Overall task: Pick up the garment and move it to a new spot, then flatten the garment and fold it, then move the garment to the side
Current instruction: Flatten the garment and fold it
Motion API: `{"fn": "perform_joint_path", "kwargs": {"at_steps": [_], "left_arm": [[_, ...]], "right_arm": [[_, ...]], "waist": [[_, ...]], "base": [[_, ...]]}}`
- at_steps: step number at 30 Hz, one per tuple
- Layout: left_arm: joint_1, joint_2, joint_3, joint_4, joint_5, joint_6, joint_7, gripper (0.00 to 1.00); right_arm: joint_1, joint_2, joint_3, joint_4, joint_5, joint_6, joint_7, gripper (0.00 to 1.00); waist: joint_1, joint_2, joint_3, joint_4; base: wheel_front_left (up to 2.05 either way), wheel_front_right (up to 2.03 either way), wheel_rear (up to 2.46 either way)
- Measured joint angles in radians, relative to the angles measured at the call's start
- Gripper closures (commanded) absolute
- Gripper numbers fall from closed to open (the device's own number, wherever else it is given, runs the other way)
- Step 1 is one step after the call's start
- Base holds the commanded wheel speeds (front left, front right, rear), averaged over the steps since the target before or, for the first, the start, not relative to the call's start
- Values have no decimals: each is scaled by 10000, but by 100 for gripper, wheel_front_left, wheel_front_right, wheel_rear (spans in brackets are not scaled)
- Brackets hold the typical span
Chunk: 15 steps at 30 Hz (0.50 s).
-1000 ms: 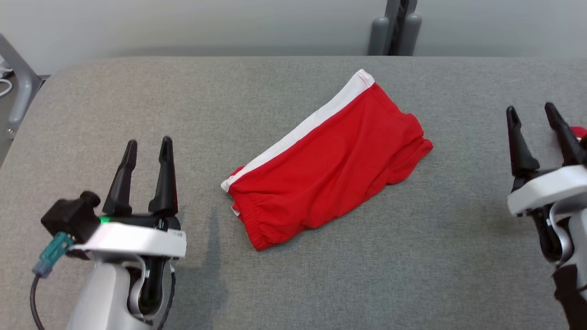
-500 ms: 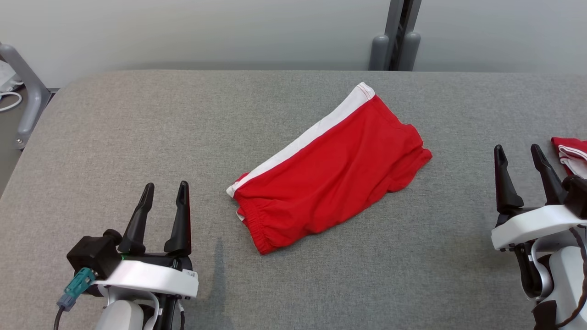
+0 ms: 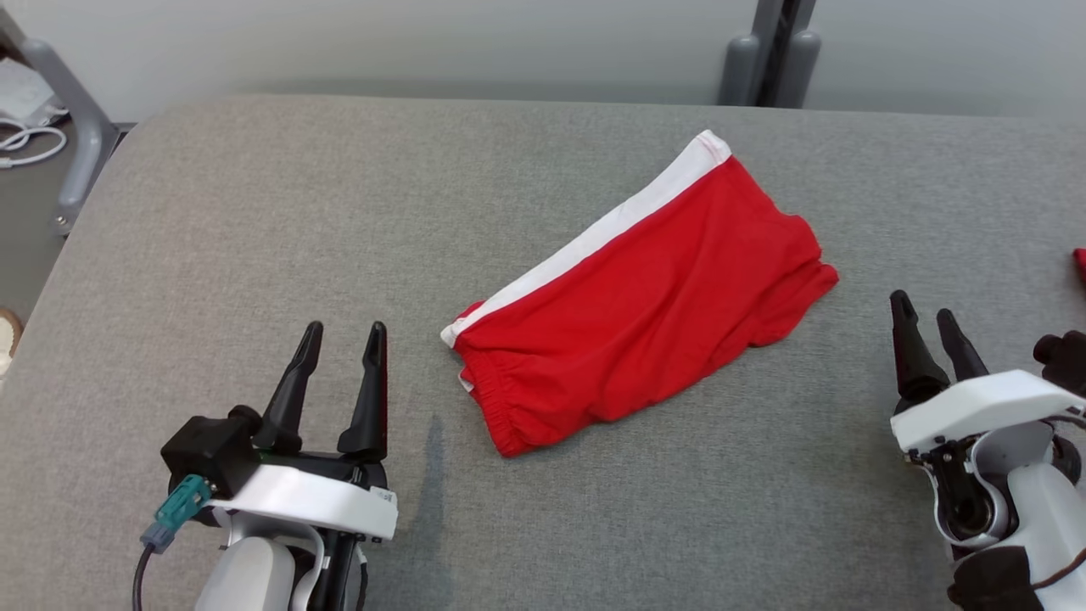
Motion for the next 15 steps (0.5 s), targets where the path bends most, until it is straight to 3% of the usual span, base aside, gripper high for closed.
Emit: {"fn": "perform_joint_path", "kwargs": {"at_steps": [9,15], "left_arm": [[-132,2,-384,0,-48,178,0,0],[-136,0,-483,-42,-115,311,2,0]], "right_arm": [[-875,-2,-531,1310,1992,-2,1799,0],[-1619,-107,-940,2031,2738,-4,2487,0]], "waist": [[0,0,337,670],[0,0,627,1152]], "base": [[0,0,0],[0,0,0]]}}
